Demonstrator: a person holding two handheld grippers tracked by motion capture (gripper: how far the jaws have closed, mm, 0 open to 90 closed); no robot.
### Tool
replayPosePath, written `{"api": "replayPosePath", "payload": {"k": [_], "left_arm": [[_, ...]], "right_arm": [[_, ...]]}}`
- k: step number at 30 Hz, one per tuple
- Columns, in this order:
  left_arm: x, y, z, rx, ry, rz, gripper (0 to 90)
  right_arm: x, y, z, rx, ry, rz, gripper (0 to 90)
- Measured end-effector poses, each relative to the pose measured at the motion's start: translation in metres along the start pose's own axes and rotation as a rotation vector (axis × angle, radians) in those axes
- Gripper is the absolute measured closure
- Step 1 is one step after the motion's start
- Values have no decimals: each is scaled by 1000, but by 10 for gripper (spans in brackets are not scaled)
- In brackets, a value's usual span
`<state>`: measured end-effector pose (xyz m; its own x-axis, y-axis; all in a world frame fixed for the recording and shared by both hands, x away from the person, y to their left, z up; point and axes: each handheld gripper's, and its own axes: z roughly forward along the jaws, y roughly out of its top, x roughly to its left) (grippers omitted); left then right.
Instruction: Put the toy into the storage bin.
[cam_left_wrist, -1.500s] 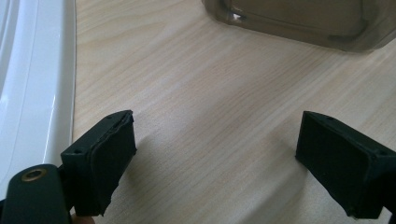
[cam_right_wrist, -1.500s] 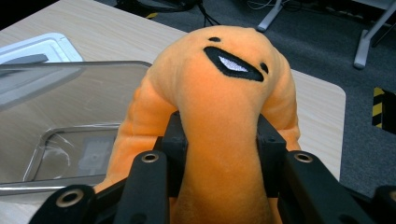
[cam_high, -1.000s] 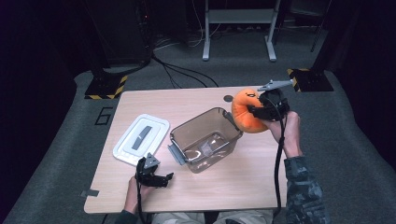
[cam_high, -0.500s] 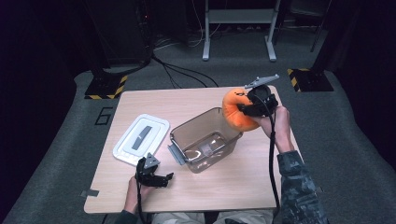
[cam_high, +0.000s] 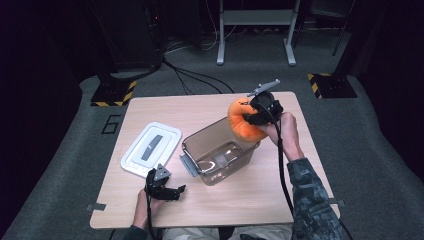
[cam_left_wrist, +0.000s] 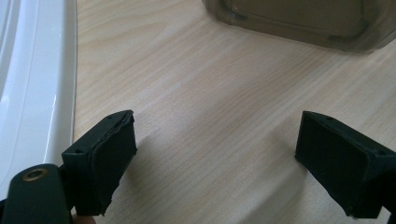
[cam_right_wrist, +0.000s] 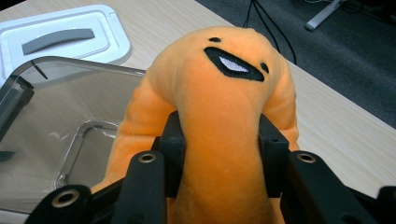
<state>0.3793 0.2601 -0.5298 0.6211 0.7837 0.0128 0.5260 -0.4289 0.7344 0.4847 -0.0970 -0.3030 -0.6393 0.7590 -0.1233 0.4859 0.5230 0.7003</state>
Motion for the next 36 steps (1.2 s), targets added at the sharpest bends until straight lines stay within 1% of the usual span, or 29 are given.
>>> {"api": "replayPosePath", "payload": {"k": [1,2,3,4,5,6,7,8,9,17,29,33,36], "left_arm": [[0,0,0,0,0,0,116],[0,0,0,0,0,0,116],[0,0,0,0,0,0,116],[0,0,0,0,0,0,116],[0,0,0,0,0,0,116],[0,0,0,0,0,0,116],[0,0,0,0,0,0,116],[0,0,0,1,-1,-1,116],[0,0,0,1,-1,-1,116],[0,0,0,1,1,2,117],[0,0,0,1,0,0,119],[0,0,0,1,0,0,119],[0,0,0,1,0,0,119]], "right_arm": [[0,1,1,1,2,-7,627],[2,1,3,11,7,4,627],[2,2,5,1,8,-15,626],[4,2,6,15,14,-8,626],[5,3,8,10,15,-25,626],[7,4,9,23,19,-14,625],[7,4,12,7,20,-27,625],[8,5,13,17,24,-23,625],[10,6,15,15,24,-32,624],[16,8,26,32,44,-51,622],[24,6,42,67,67,-53,619],[26,6,46,70,70,-64,619],[27,5,50,78,75,-60,617]]}}
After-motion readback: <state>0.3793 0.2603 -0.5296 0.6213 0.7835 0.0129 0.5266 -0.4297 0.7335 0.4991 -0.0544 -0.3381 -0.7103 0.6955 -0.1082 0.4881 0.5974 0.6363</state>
